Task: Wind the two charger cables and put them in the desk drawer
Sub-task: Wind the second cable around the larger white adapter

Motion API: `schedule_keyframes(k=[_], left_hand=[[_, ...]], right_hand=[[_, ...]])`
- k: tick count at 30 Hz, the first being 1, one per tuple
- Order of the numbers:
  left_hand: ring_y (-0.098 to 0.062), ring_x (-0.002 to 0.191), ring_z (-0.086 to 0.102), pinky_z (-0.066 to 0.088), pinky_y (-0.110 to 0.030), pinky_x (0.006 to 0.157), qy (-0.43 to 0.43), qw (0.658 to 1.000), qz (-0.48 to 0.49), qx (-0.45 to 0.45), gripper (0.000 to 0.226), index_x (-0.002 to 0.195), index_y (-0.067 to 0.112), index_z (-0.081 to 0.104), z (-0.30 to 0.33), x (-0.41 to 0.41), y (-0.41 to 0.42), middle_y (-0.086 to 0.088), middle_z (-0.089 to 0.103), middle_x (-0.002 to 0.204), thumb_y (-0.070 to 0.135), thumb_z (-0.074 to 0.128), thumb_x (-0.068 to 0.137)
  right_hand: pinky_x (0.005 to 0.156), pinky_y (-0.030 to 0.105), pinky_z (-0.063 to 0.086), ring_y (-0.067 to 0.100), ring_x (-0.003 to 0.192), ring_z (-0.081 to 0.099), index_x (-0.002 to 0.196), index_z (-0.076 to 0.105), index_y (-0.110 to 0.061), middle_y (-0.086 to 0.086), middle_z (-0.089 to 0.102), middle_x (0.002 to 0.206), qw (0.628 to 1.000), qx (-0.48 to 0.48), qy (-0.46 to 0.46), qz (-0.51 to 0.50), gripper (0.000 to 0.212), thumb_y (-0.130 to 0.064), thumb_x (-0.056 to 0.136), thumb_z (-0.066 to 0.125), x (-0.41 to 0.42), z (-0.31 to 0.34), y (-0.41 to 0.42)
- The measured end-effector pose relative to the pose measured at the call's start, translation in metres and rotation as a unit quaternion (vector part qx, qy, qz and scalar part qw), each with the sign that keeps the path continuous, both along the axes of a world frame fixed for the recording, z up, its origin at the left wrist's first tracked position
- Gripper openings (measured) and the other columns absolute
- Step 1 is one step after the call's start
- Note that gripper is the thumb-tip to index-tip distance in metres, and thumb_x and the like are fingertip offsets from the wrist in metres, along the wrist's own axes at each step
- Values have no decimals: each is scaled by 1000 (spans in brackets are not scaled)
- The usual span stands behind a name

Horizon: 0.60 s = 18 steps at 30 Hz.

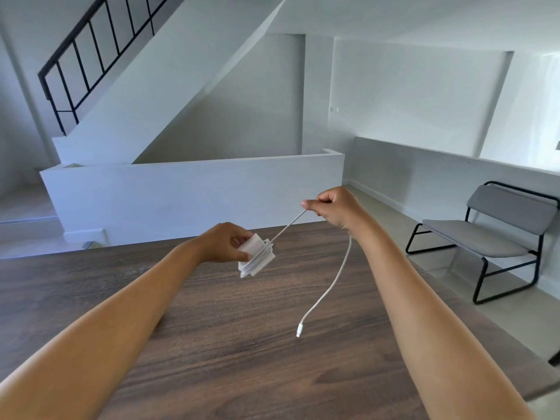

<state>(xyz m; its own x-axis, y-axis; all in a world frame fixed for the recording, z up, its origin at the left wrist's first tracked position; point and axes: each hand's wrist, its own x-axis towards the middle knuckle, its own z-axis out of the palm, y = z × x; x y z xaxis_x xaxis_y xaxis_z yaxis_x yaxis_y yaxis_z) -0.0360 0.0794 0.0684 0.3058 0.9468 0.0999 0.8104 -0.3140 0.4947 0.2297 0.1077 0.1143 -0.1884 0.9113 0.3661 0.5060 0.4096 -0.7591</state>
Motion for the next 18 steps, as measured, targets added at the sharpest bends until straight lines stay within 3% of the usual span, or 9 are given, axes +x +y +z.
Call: schedule_keyframes(k=[3, 5, 8, 14, 18], left_hand=[[-10, 103, 65, 52, -27, 90, -102, 983, -61, -140, 42, 121, 25, 65, 7, -1, -9, 8, 71, 112, 18, 73, 80], [-15, 108, 65, 52, -29, 93, -172, 952, -83, -238, 48, 122, 24, 65, 11, 0, -13, 1, 69, 118, 22, 77, 76], [-18, 104, 67, 54, -25, 85, -241, 909, -108, -322, 65, 119, 17, 67, 14, 3, -16, -8, 69, 116, 29, 87, 58], [-17, 93, 70, 57, -25, 77, -365, 863, -135, -322, 62, 108, 11, 73, 10, 12, -18, -8, 72, 106, 30, 92, 52], [-19, 81, 71, 59, -26, 71, -488, 823, -103, -271, 69, 103, -2, 69, 12, 18, -17, -12, 72, 92, 29, 93, 45]], right_hand=[[56, 23, 35, 11, 43, 36, 53, 54, -9, -11, 35, 31, 999, -1, 26, -20, 42, -32, 85, 70, 3, -3, 10], [55, 21, 35, 8, 41, 37, 53, 55, -9, -12, 38, 30, 999, -8, 42, -28, 42, -31, 85, 70, 5, -10, 15], [51, 21, 33, 3, 30, 33, 52, 51, -11, -12, 35, 27, 998, -31, 53, -31, 44, -31, 87, 69, 3, -23, 16], [58, 18, 42, 7, 42, 37, 57, 54, -12, -7, 40, 41, 992, -91, 91, -14, 41, -40, 82, 71, -3, -50, 16], [56, 18, 40, 4, 33, 29, 62, 54, -13, -12, 33, 36, 993, -109, 41, 0, 46, -53, 83, 61, -11, -69, 9]])
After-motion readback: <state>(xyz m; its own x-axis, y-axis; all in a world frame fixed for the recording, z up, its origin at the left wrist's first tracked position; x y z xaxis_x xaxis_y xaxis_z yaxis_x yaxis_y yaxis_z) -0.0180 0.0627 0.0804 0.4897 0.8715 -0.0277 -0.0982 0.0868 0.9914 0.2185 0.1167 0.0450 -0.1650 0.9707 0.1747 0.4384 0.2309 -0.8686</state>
